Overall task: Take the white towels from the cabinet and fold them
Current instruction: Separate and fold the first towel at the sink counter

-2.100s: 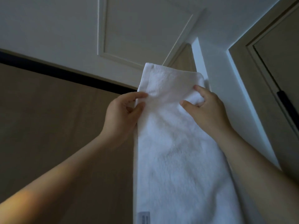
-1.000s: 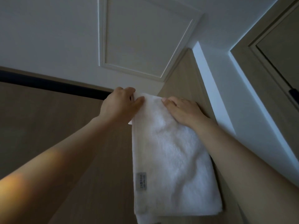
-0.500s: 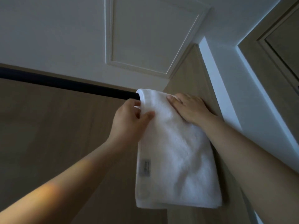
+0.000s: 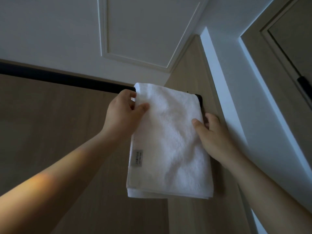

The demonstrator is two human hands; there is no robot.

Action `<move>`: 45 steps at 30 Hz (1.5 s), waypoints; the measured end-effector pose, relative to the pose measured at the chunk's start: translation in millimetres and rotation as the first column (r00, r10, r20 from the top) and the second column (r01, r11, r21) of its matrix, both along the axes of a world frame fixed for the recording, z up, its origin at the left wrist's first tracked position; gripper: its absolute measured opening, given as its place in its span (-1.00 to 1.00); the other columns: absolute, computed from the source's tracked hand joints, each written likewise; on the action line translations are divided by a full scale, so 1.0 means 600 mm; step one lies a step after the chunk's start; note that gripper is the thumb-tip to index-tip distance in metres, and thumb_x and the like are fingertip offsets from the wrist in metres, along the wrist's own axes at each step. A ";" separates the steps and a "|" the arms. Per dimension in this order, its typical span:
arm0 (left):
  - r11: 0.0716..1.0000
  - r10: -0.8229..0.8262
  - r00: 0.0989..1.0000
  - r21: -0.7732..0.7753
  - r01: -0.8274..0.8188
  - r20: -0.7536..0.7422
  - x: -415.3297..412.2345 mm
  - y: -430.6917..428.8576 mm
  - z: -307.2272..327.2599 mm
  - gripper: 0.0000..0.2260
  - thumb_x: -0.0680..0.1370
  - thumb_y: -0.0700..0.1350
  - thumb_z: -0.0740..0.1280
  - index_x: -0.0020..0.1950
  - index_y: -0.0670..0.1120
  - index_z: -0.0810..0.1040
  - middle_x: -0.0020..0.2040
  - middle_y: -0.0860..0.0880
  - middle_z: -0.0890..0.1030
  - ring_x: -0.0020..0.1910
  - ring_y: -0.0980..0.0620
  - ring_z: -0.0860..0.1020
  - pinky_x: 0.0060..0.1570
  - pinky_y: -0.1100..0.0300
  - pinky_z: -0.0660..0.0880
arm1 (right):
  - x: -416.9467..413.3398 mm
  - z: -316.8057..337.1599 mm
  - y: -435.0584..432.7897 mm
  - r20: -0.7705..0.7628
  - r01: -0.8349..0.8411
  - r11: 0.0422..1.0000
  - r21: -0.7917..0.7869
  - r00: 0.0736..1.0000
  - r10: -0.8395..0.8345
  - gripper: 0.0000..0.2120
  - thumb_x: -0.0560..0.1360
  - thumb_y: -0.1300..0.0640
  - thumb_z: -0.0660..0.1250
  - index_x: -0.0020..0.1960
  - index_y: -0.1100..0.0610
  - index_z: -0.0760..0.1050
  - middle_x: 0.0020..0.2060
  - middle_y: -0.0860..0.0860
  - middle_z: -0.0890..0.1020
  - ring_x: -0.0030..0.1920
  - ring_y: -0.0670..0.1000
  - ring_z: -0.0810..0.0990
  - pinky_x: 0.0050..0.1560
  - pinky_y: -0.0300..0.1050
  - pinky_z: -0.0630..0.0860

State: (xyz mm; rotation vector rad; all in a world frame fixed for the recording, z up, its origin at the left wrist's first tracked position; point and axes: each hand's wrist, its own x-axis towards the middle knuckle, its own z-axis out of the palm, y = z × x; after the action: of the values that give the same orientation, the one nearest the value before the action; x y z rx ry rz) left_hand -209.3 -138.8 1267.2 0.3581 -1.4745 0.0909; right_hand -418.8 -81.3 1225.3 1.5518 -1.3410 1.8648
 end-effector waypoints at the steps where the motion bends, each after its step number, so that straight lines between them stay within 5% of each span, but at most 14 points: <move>1: 1.000 -0.002 1.000 -0.001 0.002 0.001 0.000 -0.001 -0.001 -0.74 0.53 -0.02 0.38 0.18 -0.04 0.50 -0.07 0.08 0.63 -0.17 0.22 0.57 -0.33 0.37 0.39 | -0.004 0.003 0.000 0.067 -0.037 0.999 0.032 0.997 0.035 -0.54 0.62 -0.14 0.17 0.39 0.13 0.38 0.17 -0.06 0.52 0.14 0.02 0.53 0.16 -0.03 0.47; 5: 1.000 -0.002 1.000 -0.017 0.002 -0.016 0.004 -0.001 0.006 -0.74 0.53 -0.03 0.38 0.20 -0.03 0.51 -0.09 0.07 0.63 -0.18 0.21 0.57 -0.32 0.37 0.40 | 0.004 0.035 0.002 0.370 -0.370 0.928 -0.050 0.856 0.362 -0.68 0.59 -0.08 0.23 0.04 0.16 0.59 0.02 0.15 0.67 0.03 0.17 0.64 0.20 0.19 0.54; 8: 0.999 0.018 0.999 -0.047 -0.020 -0.042 0.007 0.004 0.024 -0.72 0.53 -0.02 0.39 0.20 -0.05 0.53 -0.08 0.04 0.62 -0.14 0.14 0.57 -0.27 0.29 0.45 | 0.017 0.064 0.006 0.369 -0.287 0.955 -0.077 0.881 0.295 -0.76 0.59 0.03 0.24 -0.21 0.10 0.49 0.06 0.19 0.63 0.09 0.21 0.61 0.21 0.21 0.53; 15: 0.985 0.151 0.987 -0.075 -0.155 -0.056 0.001 0.008 0.090 -0.64 0.53 0.00 0.40 0.26 -0.12 0.48 -0.02 0.00 0.55 0.02 -0.06 0.56 0.00 0.08 0.52 | 0.014 0.137 0.006 0.180 -0.022 0.990 -0.142 0.983 0.047 -0.63 0.61 0.02 0.22 0.16 0.31 0.56 -0.05 0.15 0.62 -0.03 0.15 0.60 -0.12 -0.09 0.45; 21: 0.900 0.419 0.905 -0.099 -0.424 -0.074 -0.011 0.001 0.127 -0.60 0.54 0.07 0.35 0.30 -0.07 0.41 0.15 -0.09 0.60 0.14 -0.15 0.55 0.06 0.03 0.47 | 0.023 0.172 -0.013 0.040 0.361 0.925 -0.122 0.933 -0.359 -0.57 0.65 0.02 0.18 0.30 0.34 0.50 0.25 0.28 0.56 0.28 0.25 0.51 0.18 -0.03 0.44; 27: 0.818 0.559 0.829 -0.147 -0.556 -0.028 0.001 -0.003 0.102 -0.55 0.56 0.17 0.28 0.32 -0.09 0.38 0.20 -0.11 0.54 0.16 -0.18 0.51 -0.01 0.03 0.38 | 0.025 0.178 -0.028 -0.090 0.522 0.843 -0.131 0.840 -0.534 -0.60 0.67 0.03 0.14 0.27 0.33 0.51 0.23 0.28 0.57 0.27 0.28 0.51 0.14 -0.01 0.46; 32: 0.963 0.248 0.969 -0.111 -0.246 0.002 -0.002 0.003 0.036 -0.41 0.46 0.14 0.43 0.36 -0.08 0.31 0.29 -0.03 0.35 0.05 -0.02 0.49 -0.02 0.10 0.52 | 0.017 0.164 -0.035 -0.050 0.453 0.876 -0.168 0.883 -0.466 -0.60 0.66 0.05 0.15 0.24 0.37 0.51 0.19 0.30 0.58 0.22 0.28 0.53 0.09 -0.02 0.44; 36: 0.993 -0.026 0.999 0.119 0.021 0.040 -0.006 -0.017 -0.008 -0.46 0.46 0.19 0.41 0.28 -0.11 0.40 0.10 0.02 0.57 -0.08 0.13 0.59 -0.31 0.31 0.52 | 0.011 0.154 -0.035 -0.048 0.344 0.920 -0.189 0.932 -0.358 -0.64 0.65 0.07 0.16 0.18 0.34 0.54 0.09 0.27 0.62 0.14 0.23 0.57 -0.05 -0.07 0.41; 40: 0.962 -0.142 0.984 0.248 0.111 0.109 -0.006 -0.042 -0.034 -0.61 0.46 0.18 0.39 0.01 -0.14 0.60 -0.08 -0.02 0.68 -0.14 0.02 0.66 -0.13 -0.01 0.65 | 0.006 0.121 -0.024 -0.038 0.189 0.978 -0.086 0.980 -0.193 -0.72 0.62 -0.05 0.17 0.03 0.18 0.43 -0.19 0.07 0.50 -0.28 0.06 0.49 -0.42 -0.15 0.25; 42: 0.983 -0.096 0.992 0.163 0.082 0.078 -0.005 -0.040 -0.036 -0.67 0.48 0.14 0.40 -0.05 -0.13 0.59 -0.14 -0.02 0.67 -0.20 0.04 0.65 -0.22 0.07 0.63 | 0.005 0.080 -0.010 -0.001 0.084 0.996 0.019 0.996 -0.084 -0.65 0.60 -0.12 0.19 0.09 0.18 0.41 -0.17 0.01 0.51 -0.26 -0.01 0.50 -0.33 -0.14 0.39; 45: 0.996 -0.007 0.999 0.084 0.003 0.040 -0.004 -0.032 -0.030 -0.74 0.50 0.12 0.38 -0.09 -0.08 0.55 -0.23 0.03 0.62 -0.31 0.13 0.58 -0.42 0.34 0.43 | -0.003 0.008 0.001 0.081 -0.170 0.968 0.184 0.984 0.157 -0.53 0.54 -0.19 0.28 0.23 0.16 0.47 0.07 0.02 0.61 0.03 0.05 0.61 0.12 0.09 0.56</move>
State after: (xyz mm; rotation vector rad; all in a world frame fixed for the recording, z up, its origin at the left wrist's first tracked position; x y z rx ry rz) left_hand -211.9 -158.1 1249.0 0.4226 -1.5217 0.0325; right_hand -420.9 -80.8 1230.3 1.7579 -1.4996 1.9483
